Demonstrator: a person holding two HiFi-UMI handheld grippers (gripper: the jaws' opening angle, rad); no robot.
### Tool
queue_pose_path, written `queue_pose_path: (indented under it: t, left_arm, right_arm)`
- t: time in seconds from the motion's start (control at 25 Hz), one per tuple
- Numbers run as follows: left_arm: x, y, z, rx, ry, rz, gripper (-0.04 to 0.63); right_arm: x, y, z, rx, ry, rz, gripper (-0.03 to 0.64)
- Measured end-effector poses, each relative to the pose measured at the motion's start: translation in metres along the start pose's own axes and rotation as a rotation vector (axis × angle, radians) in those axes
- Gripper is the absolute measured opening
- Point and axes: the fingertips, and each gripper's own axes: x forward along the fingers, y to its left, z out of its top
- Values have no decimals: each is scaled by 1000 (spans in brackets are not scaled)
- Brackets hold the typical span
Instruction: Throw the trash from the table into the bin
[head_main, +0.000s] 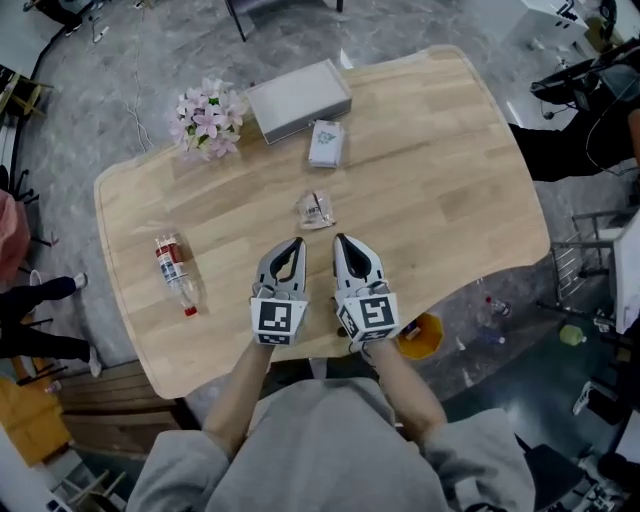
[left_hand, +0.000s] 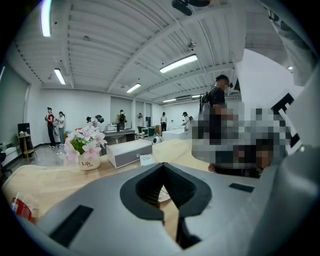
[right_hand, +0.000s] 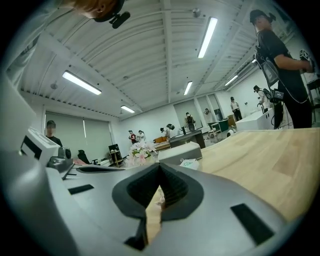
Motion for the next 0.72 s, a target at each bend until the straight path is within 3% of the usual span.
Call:
queue_pose_path:
  t: [0.4, 0.72]
  left_arm:
    - [34, 20, -29, -24, 45, -35, 5]
    - [70, 32, -50, -34, 104, -5, 5]
  right_arm:
    - [31, -11, -25, 14, 27, -43, 3]
    - [49, -26, -38, 29, 35, -57, 3]
